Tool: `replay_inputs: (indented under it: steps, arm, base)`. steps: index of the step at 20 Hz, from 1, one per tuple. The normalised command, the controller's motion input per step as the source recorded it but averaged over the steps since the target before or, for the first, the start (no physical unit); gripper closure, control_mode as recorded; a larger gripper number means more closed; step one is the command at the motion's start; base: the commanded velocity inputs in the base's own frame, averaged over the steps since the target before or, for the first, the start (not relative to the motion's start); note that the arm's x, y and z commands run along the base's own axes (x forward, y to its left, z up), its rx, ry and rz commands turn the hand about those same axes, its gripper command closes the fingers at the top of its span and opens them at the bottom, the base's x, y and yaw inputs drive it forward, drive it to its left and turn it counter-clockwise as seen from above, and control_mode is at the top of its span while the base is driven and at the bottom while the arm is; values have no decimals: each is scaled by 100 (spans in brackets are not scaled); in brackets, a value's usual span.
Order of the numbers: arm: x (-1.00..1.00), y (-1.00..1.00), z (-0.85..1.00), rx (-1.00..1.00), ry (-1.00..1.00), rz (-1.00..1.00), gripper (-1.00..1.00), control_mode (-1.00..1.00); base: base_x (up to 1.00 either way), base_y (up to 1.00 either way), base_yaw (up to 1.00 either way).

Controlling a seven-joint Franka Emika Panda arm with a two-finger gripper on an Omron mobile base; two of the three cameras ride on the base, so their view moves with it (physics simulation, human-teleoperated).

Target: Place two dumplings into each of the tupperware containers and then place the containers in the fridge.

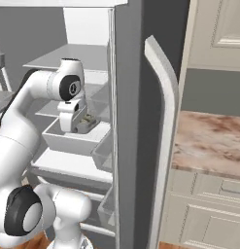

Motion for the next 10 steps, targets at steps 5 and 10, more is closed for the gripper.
replay_inputs:
  steps: [5,10]
  arm:
    - [0,0,0,0,0,0,100,100]
    - [0,0,0,0,0,0,100,100]
  base:
    - [48,0,0]
    - [58,0,0]
